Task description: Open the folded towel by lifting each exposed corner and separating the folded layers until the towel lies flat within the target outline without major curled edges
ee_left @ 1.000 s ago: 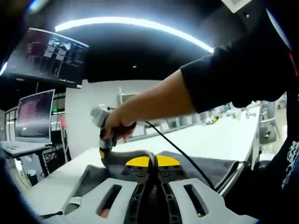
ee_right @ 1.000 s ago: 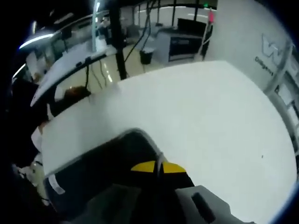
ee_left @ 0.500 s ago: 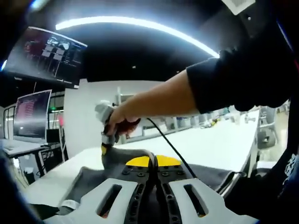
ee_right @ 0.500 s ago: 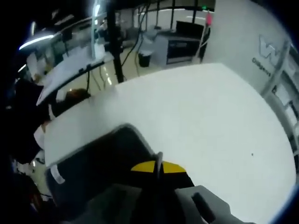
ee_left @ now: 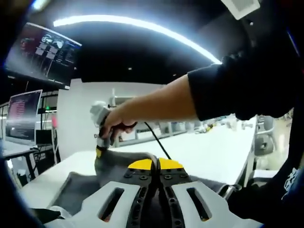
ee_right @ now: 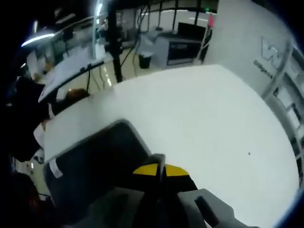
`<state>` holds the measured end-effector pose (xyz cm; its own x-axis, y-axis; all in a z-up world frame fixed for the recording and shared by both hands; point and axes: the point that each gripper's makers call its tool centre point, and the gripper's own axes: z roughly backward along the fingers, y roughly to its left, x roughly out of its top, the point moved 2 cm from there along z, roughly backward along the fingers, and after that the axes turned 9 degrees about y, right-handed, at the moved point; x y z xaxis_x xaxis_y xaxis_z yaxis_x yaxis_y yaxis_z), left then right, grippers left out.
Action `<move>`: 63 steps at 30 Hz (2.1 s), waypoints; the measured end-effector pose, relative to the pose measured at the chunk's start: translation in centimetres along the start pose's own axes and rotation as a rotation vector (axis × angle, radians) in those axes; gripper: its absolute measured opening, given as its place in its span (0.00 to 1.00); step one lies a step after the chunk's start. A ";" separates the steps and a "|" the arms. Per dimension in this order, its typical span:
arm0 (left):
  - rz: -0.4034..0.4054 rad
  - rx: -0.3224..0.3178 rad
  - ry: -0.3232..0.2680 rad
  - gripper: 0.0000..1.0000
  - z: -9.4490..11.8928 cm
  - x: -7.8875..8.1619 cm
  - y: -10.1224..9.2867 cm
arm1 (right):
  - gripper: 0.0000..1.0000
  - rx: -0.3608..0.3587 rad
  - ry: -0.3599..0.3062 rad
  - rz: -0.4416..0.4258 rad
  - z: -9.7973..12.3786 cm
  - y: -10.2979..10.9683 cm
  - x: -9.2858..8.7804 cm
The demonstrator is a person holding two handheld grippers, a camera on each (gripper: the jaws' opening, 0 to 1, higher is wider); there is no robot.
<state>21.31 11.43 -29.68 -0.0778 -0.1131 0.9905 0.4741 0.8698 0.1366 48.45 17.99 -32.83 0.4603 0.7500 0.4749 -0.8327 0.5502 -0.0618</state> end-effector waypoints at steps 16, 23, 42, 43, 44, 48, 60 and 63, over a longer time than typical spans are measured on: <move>-0.031 -0.033 -0.020 0.01 -1.4 1.5 -1.8 | 0.00 -0.043 0.001 -0.018 1.6 -2.5 -2.1; -0.049 -0.070 -0.018 0.01 -2.4 1.7 -3.4 | 0.00 -0.055 0.003 -0.017 2.1 -3.6 -3.0; -0.051 -0.134 -0.017 0.01 -4.4 2.1 -6.9 | 0.00 -0.048 -0.026 -0.077 4.0 -7.6 -5.8; -0.053 -0.139 -0.015 0.01 -4.6 2.0 -7.1 | 0.00 -0.049 -0.023 -0.079 3.9 -7.9 -5.9; -0.055 -0.142 -0.014 0.01 -4.7 1.9 -7.2 | 0.00 -0.051 -0.020 -0.080 3.9 -8.4 -5.9; -0.052 -0.152 -0.037 0.01 -5.1 2.4 -7.7 | 0.00 -0.056 -0.019 -0.082 4.0 -9.8 -6.0; -0.091 -0.187 -0.033 0.01 -5.9 3.0 -9.5 | 0.00 -0.073 -0.032 -0.095 5.7 -11.7 -7.4; -0.092 -0.195 -0.036 0.01 -6.2 3.2 -9.8 | 0.00 -0.083 -0.026 -0.101 6.0 -12.3 -8.2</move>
<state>21.83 -0.40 -27.81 -0.1578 -0.1674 0.9732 0.6241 0.7468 0.2297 53.04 2.89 -30.76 0.5312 0.6804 0.5049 -0.7538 0.6515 -0.0850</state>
